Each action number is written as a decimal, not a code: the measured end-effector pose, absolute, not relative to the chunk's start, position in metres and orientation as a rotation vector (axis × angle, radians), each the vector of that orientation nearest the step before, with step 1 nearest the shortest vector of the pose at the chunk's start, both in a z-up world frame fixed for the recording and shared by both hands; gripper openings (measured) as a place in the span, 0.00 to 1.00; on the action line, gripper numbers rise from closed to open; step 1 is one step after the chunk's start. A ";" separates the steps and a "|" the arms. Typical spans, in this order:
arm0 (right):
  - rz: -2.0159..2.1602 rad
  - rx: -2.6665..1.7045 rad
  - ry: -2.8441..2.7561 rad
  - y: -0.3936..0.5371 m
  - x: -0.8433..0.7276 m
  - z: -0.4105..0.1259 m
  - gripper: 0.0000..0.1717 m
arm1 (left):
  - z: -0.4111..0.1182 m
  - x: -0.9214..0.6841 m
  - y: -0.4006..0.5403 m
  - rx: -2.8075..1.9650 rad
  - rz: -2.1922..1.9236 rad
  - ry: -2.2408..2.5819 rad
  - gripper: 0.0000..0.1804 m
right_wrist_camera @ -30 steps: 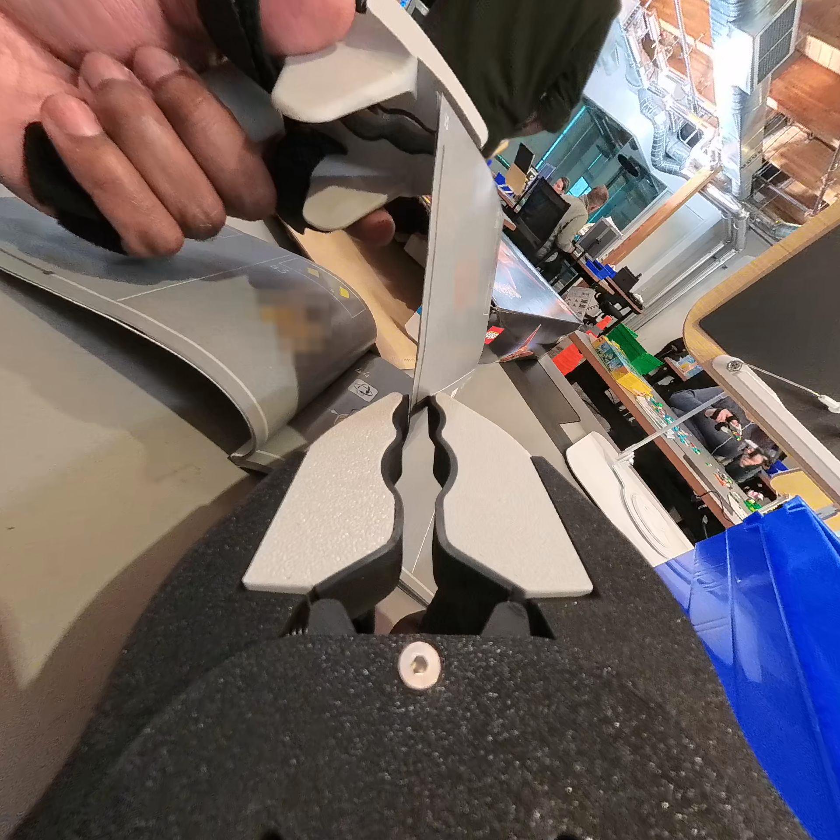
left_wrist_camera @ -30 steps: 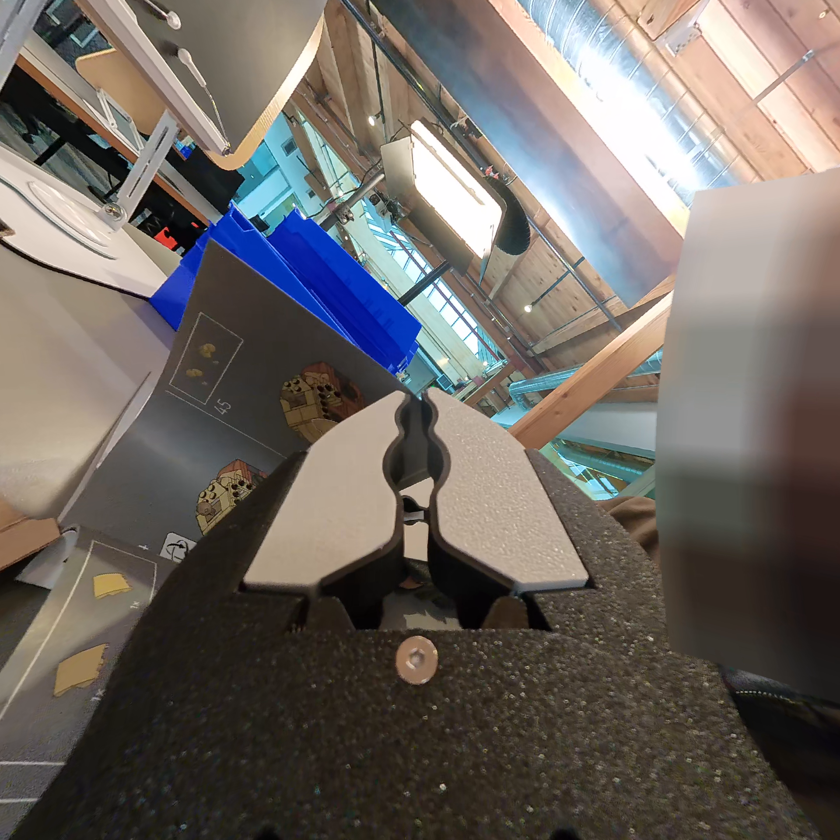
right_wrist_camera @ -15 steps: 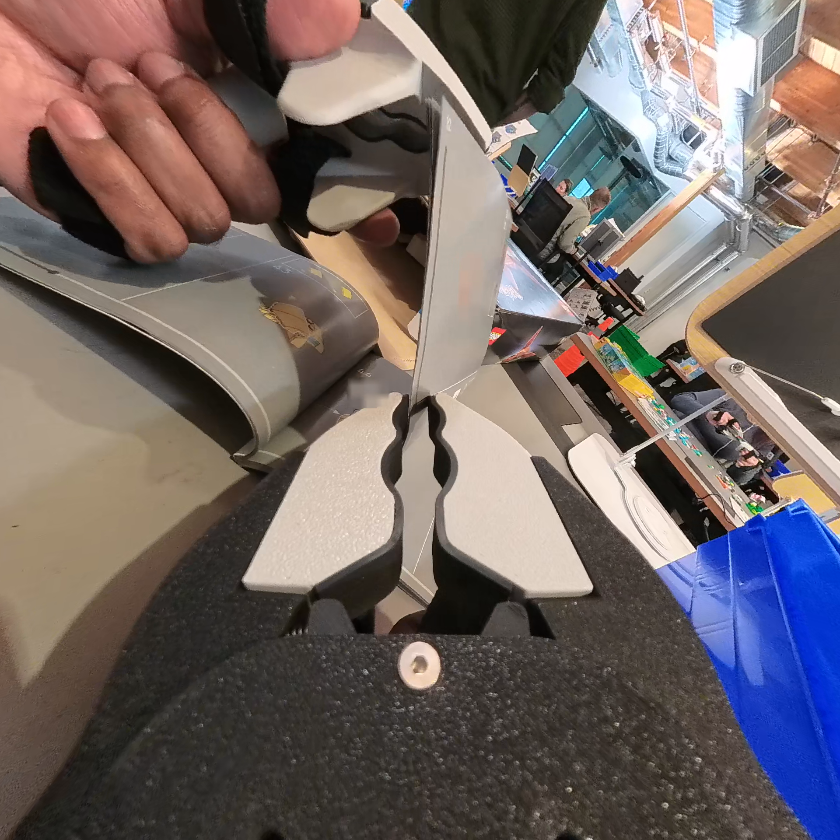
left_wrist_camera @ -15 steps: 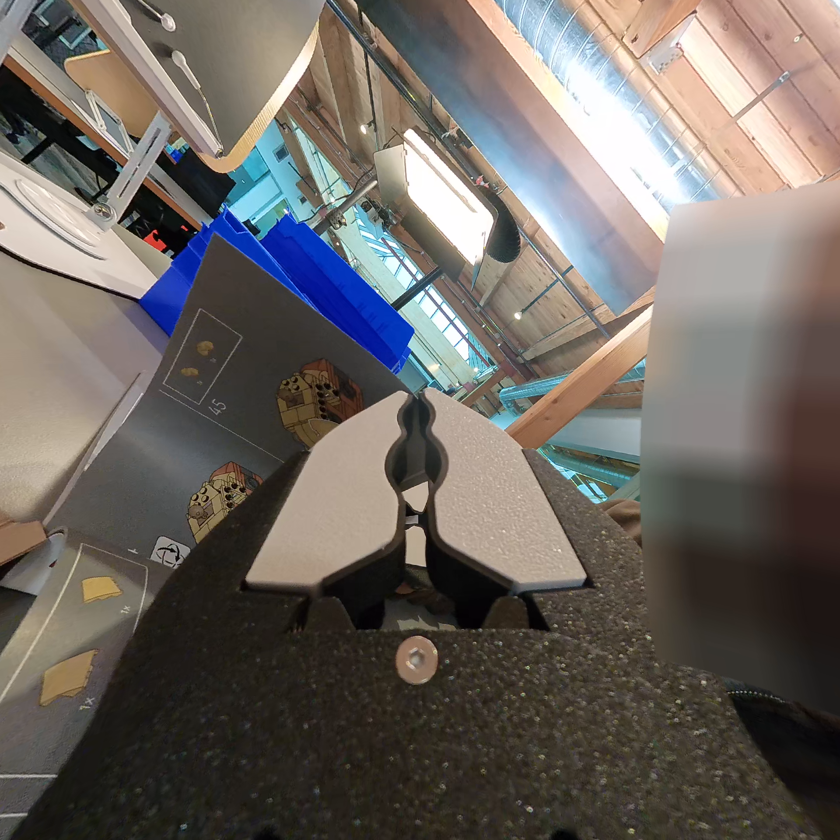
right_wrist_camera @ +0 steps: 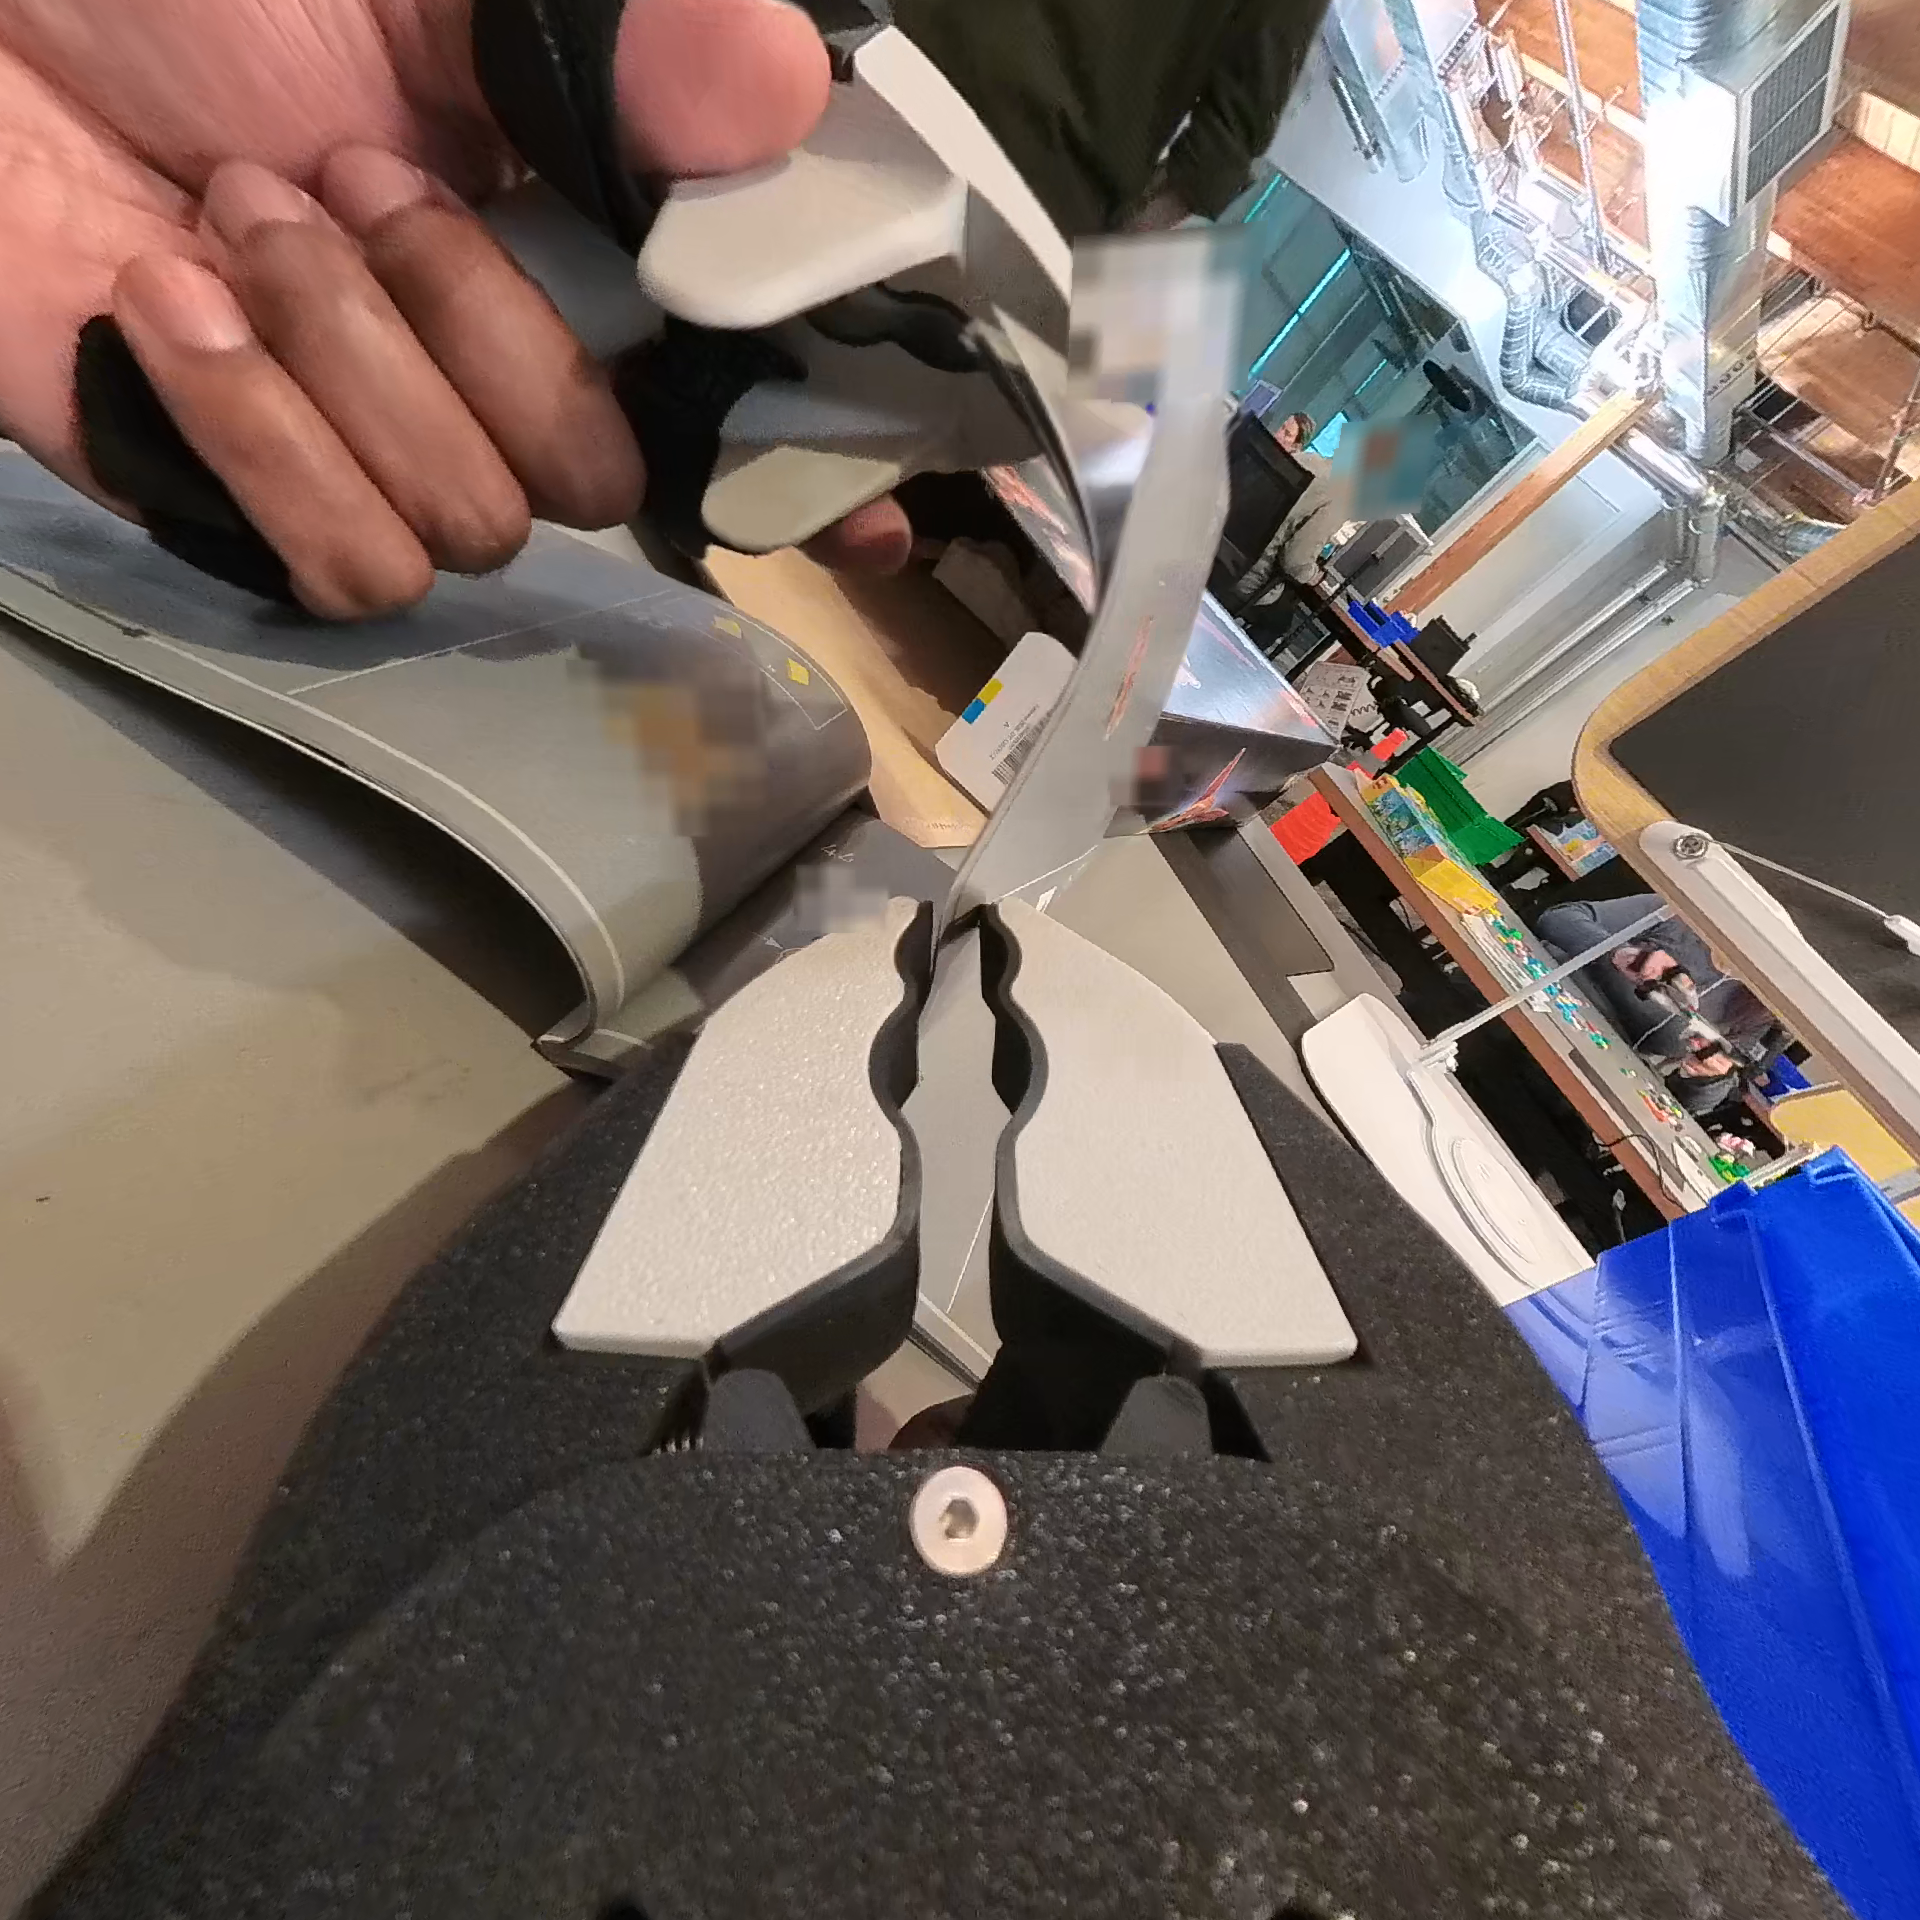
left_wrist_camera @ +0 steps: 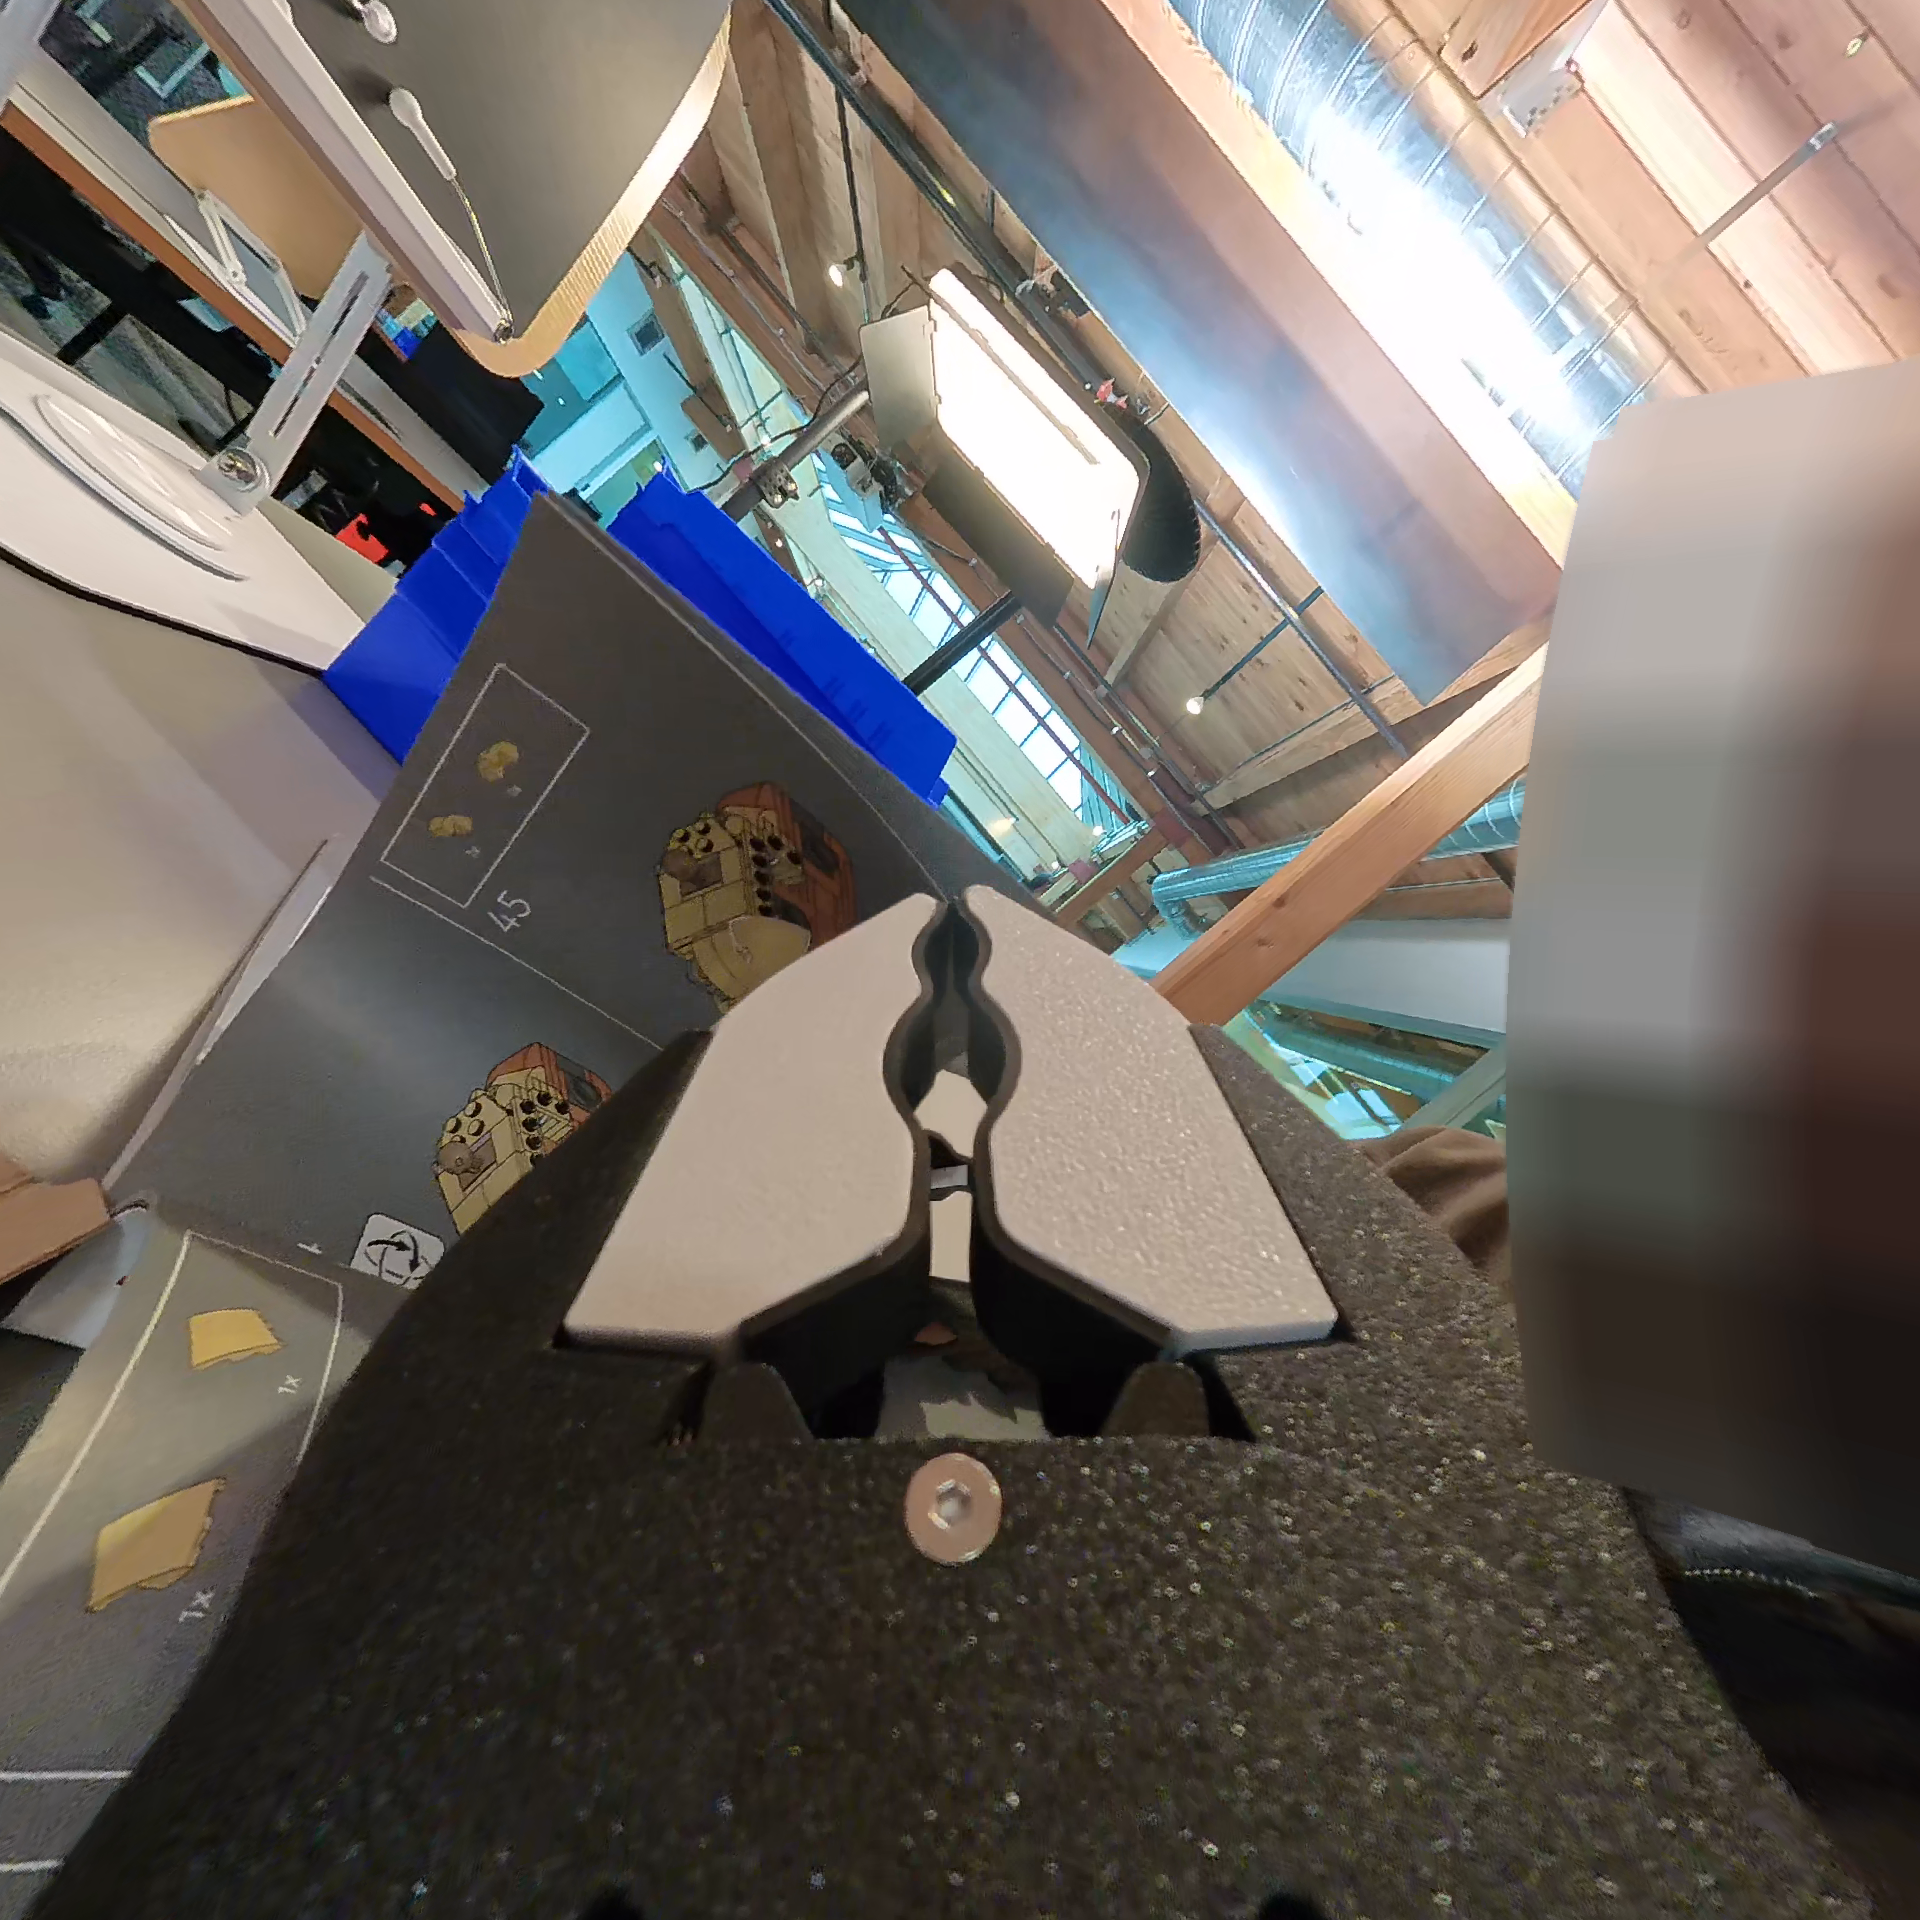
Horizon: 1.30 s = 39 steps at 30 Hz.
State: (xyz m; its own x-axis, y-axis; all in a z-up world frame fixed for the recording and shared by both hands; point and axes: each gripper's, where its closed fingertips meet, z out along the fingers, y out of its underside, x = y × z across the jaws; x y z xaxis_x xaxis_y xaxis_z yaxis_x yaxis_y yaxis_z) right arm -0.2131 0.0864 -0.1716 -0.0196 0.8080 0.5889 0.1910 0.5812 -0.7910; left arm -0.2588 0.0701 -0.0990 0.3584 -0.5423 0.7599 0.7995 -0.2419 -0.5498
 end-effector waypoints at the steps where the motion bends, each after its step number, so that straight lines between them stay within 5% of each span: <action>1: 0.607 -0.874 -1.548 0.086 -0.213 -0.172 0.05 | -0.100 -0.258 0.070 -1.308 -1.274 -0.259 0.00; 20: 0.600 -0.858 -1.554 0.085 -0.213 -0.170 0.11 | -0.113 -0.253 0.069 -1.482 -1.022 -0.130 0.00; 25: 0.498 -0.788 -1.401 0.091 -0.202 -0.133 0.21 | -0.113 -0.252 0.068 -1.507 -0.982 -0.110 0.00; 31: 0.472 -0.645 -1.275 0.073 -0.183 -0.096 0.22 | -0.116 -0.252 0.068 -1.525 -0.979 -0.113 0.00; 39: 0.469 -0.745 -1.486 0.073 -0.200 -0.143 0.22 | -0.116 -0.248 0.068 -1.531 -0.986 -0.091 0.00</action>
State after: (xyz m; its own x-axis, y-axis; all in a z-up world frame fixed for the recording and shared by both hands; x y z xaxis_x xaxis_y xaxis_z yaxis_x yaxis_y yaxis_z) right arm -0.1999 0.0732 -0.1426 0.0593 0.6970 0.7146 0.1611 0.6998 -0.6959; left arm -0.2480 0.0679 -0.1159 0.6316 -0.4708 0.6159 0.5759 -0.2469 -0.7793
